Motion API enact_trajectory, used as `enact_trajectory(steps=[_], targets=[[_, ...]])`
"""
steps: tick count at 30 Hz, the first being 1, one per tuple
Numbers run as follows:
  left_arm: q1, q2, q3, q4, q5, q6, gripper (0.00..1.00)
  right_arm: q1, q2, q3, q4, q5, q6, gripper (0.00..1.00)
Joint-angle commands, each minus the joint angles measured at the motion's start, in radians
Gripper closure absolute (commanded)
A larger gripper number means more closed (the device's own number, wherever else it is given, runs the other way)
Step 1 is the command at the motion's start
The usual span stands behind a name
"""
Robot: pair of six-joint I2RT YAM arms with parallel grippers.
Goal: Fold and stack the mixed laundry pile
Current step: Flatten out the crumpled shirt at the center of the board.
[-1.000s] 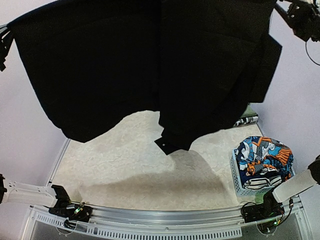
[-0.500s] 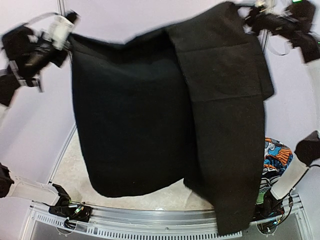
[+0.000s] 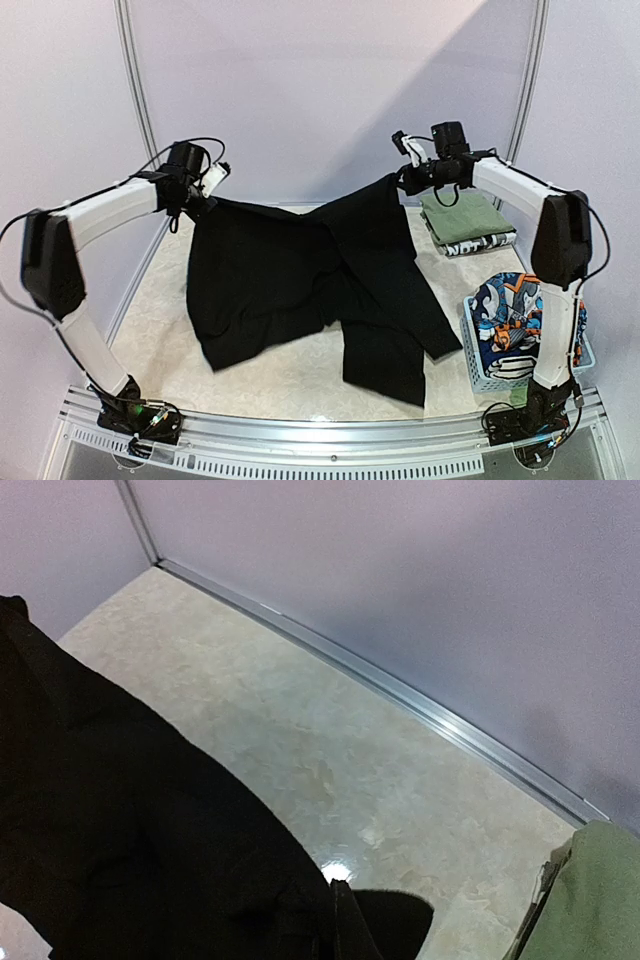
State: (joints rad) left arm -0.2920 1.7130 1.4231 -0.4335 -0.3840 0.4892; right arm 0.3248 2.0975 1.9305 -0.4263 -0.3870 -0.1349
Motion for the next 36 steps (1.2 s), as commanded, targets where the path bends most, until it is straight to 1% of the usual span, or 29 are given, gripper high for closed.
enact_trajectory(steps=[1,4,6,10,14,15,16,17,18,19,20,21,22,23,25,27,29,31,32,34,36], targets=[[0.032,0.166,0.158,-0.001,0.027,-0.064,1.0,-0.004,0.129,0.082,0.085,0.13,0.018,1.0],[0.034,0.288,0.276,-0.026,-0.006,-0.071,1.0,-0.004,0.182,0.096,0.097,0.152,0.03,1.0],[0.026,0.339,0.316,0.007,-0.027,-0.071,1.0,-0.004,0.195,0.101,0.09,0.171,0.043,1.0],[0.0,0.395,0.363,0.068,-0.068,-0.035,1.0,-0.006,0.174,0.065,0.079,0.201,0.078,1.0],[-0.006,0.447,0.405,0.109,-0.093,-0.046,1.0,-0.008,0.144,0.032,0.107,0.268,0.107,1.0],[-0.009,0.467,0.434,0.11,-0.113,-0.046,1.0,-0.011,0.152,0.044,0.107,0.29,0.115,1.0],[-0.013,0.49,0.467,0.109,-0.166,-0.048,0.99,-0.013,0.165,0.072,0.102,0.313,0.126,0.97],[-0.019,0.514,0.5,0.105,-0.229,-0.052,0.93,-0.015,0.178,0.096,0.093,0.337,0.132,0.91],[-0.024,0.52,0.525,0.092,-0.269,-0.063,0.82,-0.016,0.199,0.117,0.081,0.351,0.171,0.81],[-0.028,0.513,0.542,0.067,-0.303,-0.077,0.66,-0.015,0.207,0.134,0.071,0.361,0.187,0.66],[-0.037,0.496,0.55,0.038,-0.338,-0.097,0.53,-0.016,0.211,0.148,0.053,0.373,0.194,0.52],[-0.048,0.471,0.554,-0.011,-0.366,-0.134,0.44,-0.016,0.204,0.161,0.023,0.38,0.208,0.42],[-0.061,0.436,0.552,-0.074,-0.382,-0.177,0.39,-0.02,0.192,0.169,-0.011,0.378,0.212,0.37],[-0.075,0.398,0.541,-0.153,-0.382,-0.229,0.38,-0.026,0.172,0.168,-0.053,0.363,0.208,0.34],[-0.106,0.293,0.475,-0.293,-0.315,-0.358,0.36,-0.041,0.104,0.128,-0.131,0.31,0.199,0.3],[-0.141,0.174,0.345,-0.377,-0.206,-0.452,0.33,-0.052,0.024,0.029,-0.186,0.218,0.174,0.29],[-0.183,0.05,0.204,-0.426,-0.117,-0.516,0.33,-0.053,-0.073,-0.083,-0.272,0.103,0.077,0.3],[-0.205,-0.077,0.074,-0.452,-0.025,-0.574,0.35,-0.051,-0.154,-0.195,-0.363,0.032,-0.055,0.3],[-0.211,-0.14,-0.004,-0.456,0.048,-0.594,0.36,-0.048,-0.204,-0.245,-0.405,0.015,-0.099,0.3],[-0.218,-0.239,-0.088,-0.477,0.166,-0.623,0.39,-0.037,-0.268,-0.358,-0.474,0.007,-0.224,0.31],[-0.224,-0.293,-0.134,-0.534,0.225,-0.656,0.4,-0.014,-0.331,-0.443,-0.512,0.048,-0.301,0.32]])
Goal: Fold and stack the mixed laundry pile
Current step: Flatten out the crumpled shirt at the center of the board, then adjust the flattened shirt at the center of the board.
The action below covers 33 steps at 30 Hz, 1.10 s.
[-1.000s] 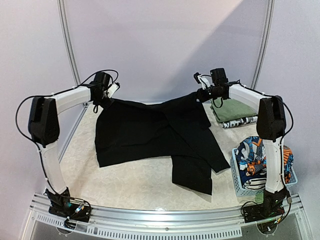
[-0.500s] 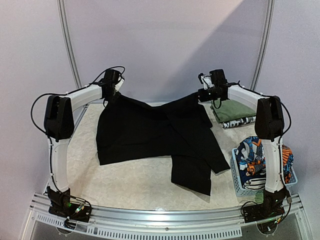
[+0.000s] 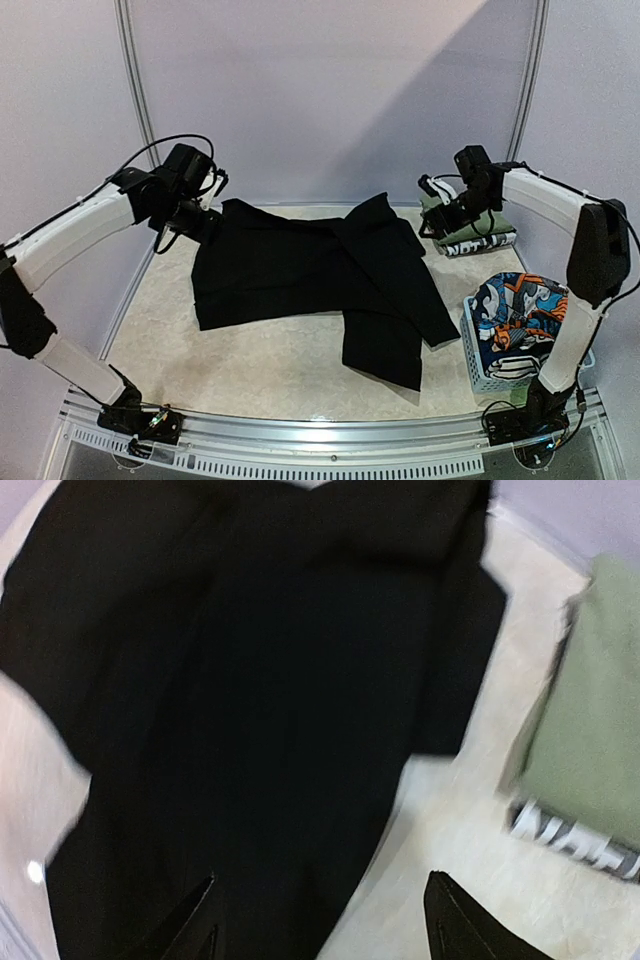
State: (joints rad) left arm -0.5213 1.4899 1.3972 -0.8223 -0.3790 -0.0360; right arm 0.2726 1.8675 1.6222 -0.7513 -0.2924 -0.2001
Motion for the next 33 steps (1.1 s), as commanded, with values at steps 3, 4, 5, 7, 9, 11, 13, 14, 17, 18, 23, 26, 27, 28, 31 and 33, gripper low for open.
enact_trajectory(steps=[3,4,5,7,9,11,13,14,17,18,23,26,27,28,31,33], targets=[[0.0,-0.103,-0.179,-0.234,0.225,-0.214,0.42,0.067,-0.174,-0.229,-0.183,0.021,-0.271,0.32],[0.0,-0.116,-0.218,-0.234,0.208,-0.245,0.41,0.067,-0.183,-0.246,-0.176,0.025,-0.263,0.32],[0.001,-0.128,-0.255,-0.226,0.191,-0.281,0.39,0.067,-0.182,-0.257,-0.172,0.026,-0.241,0.31],[0.003,-0.149,-0.333,-0.189,0.202,-0.359,0.36,0.068,-0.164,-0.264,-0.172,0.017,-0.218,0.3],[0.003,-0.161,-0.396,-0.125,0.237,-0.443,0.34,0.069,-0.121,-0.252,-0.188,0.002,-0.192,0.28],[0.006,-0.166,-0.449,-0.071,0.242,-0.493,0.32,0.081,-0.076,-0.233,-0.217,0.003,-0.18,0.24],[0.018,-0.166,-0.493,-0.019,0.234,-0.529,0.31,0.098,-0.035,-0.227,-0.241,0.016,-0.18,0.2],[0.027,-0.164,-0.522,0.006,0.236,-0.542,0.3,0.11,-0.022,-0.226,-0.252,0.024,-0.187,0.17],[0.058,-0.143,-0.572,0.076,0.24,-0.563,0.26,0.154,0.0,-0.231,-0.259,0.081,-0.202,0.12],[0.069,-0.131,-0.582,0.104,0.242,-0.565,0.25,0.178,0.005,-0.237,-0.258,0.106,-0.207,0.12],[0.111,-0.054,-0.626,0.216,0.275,-0.569,0.27,0.246,0.042,-0.248,-0.256,0.249,-0.21,0.12],[0.125,0.0,-0.647,0.299,0.336,-0.575,0.34,0.26,0.068,-0.253,-0.263,0.286,-0.204,0.11],[0.125,0.02,-0.646,0.311,0.348,-0.577,0.38,0.262,0.077,-0.255,-0.266,0.288,-0.201,0.11],[0.125,0.035,-0.646,0.322,0.358,-0.58,0.41,0.264,0.086,-0.255,-0.269,0.287,-0.197,0.12],[0.125,0.06,-0.648,0.332,0.355,-0.585,0.47,0.269,0.107,-0.255,-0.271,0.288,-0.182,0.13],[0.124,0.065,-0.646,0.326,0.336,-0.579,0.51,0.274,0.128,-0.252,-0.273,0.286,-0.171,0.17]])
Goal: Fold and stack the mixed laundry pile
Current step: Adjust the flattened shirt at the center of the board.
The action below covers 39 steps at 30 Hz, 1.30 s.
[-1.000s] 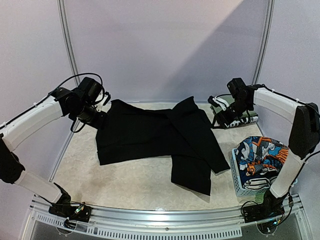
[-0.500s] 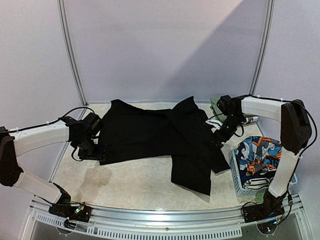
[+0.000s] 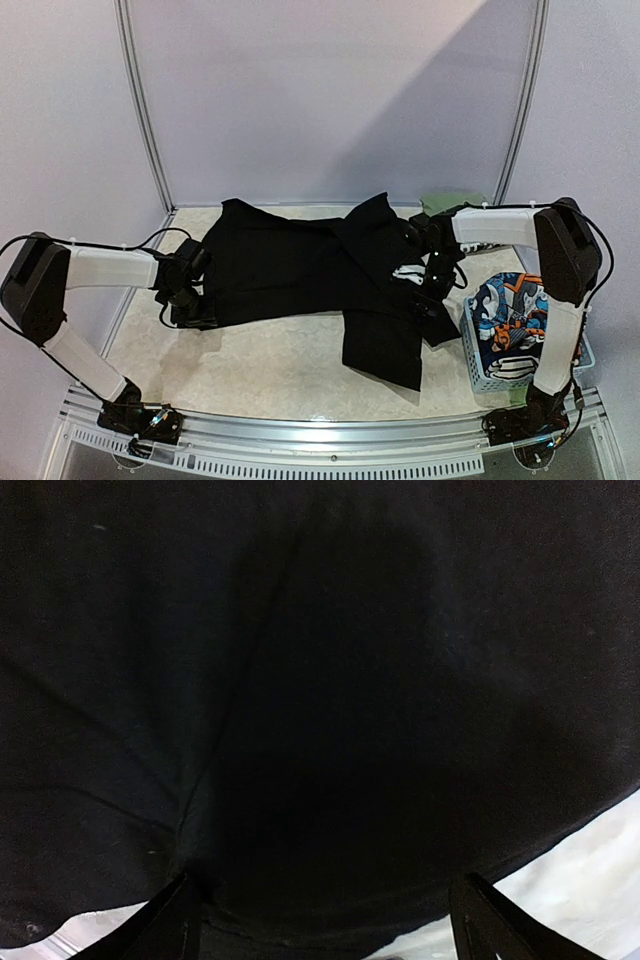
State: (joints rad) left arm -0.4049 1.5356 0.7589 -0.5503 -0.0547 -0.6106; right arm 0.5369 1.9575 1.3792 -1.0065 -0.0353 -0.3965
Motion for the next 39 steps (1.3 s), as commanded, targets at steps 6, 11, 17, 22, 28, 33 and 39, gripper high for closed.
enact_trajectory(steps=[6,11,17,22,28,33,39], targets=[[0.009,0.031,0.001,0.069,-0.002,0.043,0.88,0.015,0.078,0.007,-0.033,-0.007,0.046,0.65],[0.005,-0.04,0.024,-0.003,-0.019,0.08,1.0,0.015,0.037,0.008,-0.059,-0.028,0.052,0.92],[0.002,-0.305,0.113,-0.284,-0.042,0.114,1.0,0.015,-0.147,0.021,-0.113,-0.166,-0.007,1.0],[0.002,-0.483,0.18,-0.526,-0.061,0.122,1.0,0.015,-0.294,0.058,-0.206,-0.363,-0.076,1.0],[0.0,-0.539,0.182,-0.626,-0.029,0.092,1.0,0.015,-0.326,0.133,-0.322,-0.468,-0.12,0.94],[-0.019,-0.477,0.127,-0.605,0.047,0.057,1.0,0.015,-0.266,0.084,-0.314,-0.413,-0.154,0.87],[-0.048,-0.486,0.119,-0.604,0.02,0.034,1.0,0.014,-0.228,0.045,-0.27,-0.406,-0.158,1.0]])
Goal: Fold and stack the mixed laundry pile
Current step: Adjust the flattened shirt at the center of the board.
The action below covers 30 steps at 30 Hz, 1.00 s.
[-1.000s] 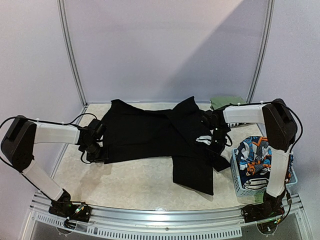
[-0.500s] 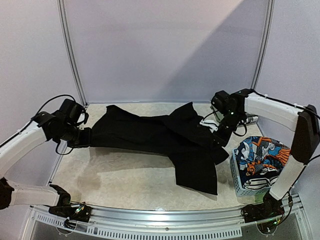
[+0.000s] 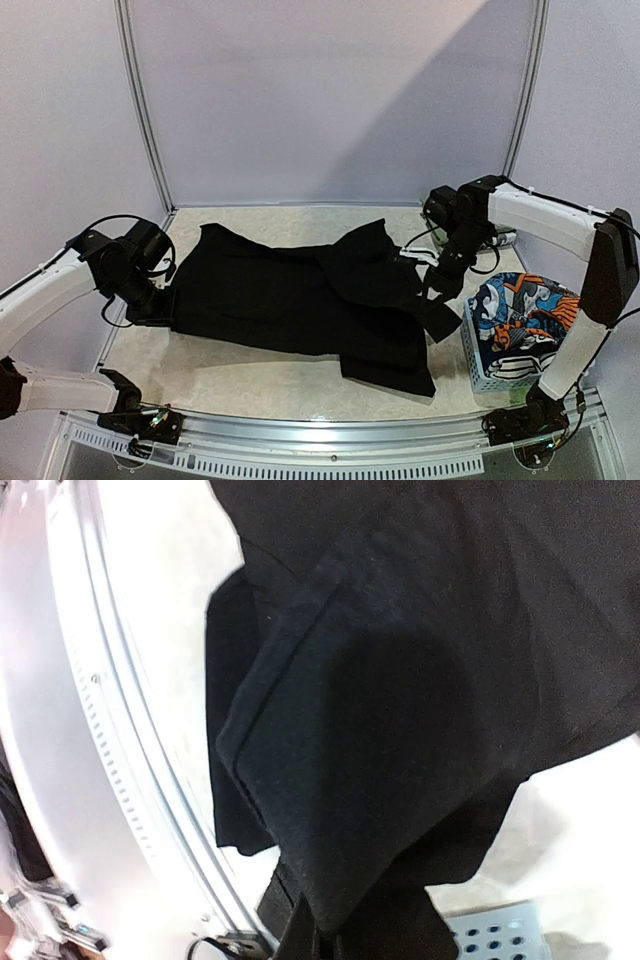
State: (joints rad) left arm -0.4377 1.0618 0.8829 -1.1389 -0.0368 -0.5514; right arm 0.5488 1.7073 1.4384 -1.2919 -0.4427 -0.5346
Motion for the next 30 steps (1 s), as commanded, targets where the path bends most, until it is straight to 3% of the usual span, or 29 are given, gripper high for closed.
enact_trajectory(steps=[1,7,11,14,15,17,18,20,21,23,26,30], targets=[[-0.016,-0.012,-0.007,-0.016,0.002,-0.026,1.0,0.003,0.025,-0.006,0.032,0.012,-0.013,1.0],[-0.019,0.002,-0.004,-0.012,-0.005,-0.027,1.0,0.002,0.099,0.258,0.234,0.193,0.049,1.0],[-0.021,0.001,0.0,-0.021,-0.014,-0.028,1.0,-0.029,0.184,0.471,0.743,0.534,0.142,1.0],[-0.025,-0.022,0.007,-0.029,-0.029,-0.036,1.0,-0.065,0.26,0.587,1.059,0.676,0.2,0.99],[-0.027,-0.029,0.011,-0.033,-0.038,-0.035,1.0,-0.075,0.31,0.654,1.107,0.711,0.207,0.93],[-0.029,-0.041,0.026,-0.045,-0.063,-0.034,1.0,-0.089,0.396,0.784,1.137,0.762,0.229,0.67],[-0.029,-0.047,0.031,-0.049,-0.073,-0.035,1.0,-0.092,0.427,0.819,1.143,0.776,0.242,0.59],[-0.029,-0.056,0.036,-0.047,-0.083,-0.041,0.99,-0.097,0.455,0.802,1.149,0.747,0.275,0.33],[-0.03,-0.058,0.041,-0.047,-0.087,-0.043,0.97,-0.097,0.45,0.774,1.132,0.708,0.286,0.26],[-0.03,-0.056,0.056,-0.051,-0.084,-0.042,0.93,-0.096,0.413,0.661,1.107,0.657,0.293,0.22],[-0.033,-0.04,0.124,-0.089,-0.088,-0.025,0.73,-0.097,0.31,0.467,1.078,0.578,0.273,0.19],[-0.039,-0.017,0.275,-0.187,-0.113,0.021,0.59,-0.099,0.184,0.3,0.826,0.319,0.148,0.23]])
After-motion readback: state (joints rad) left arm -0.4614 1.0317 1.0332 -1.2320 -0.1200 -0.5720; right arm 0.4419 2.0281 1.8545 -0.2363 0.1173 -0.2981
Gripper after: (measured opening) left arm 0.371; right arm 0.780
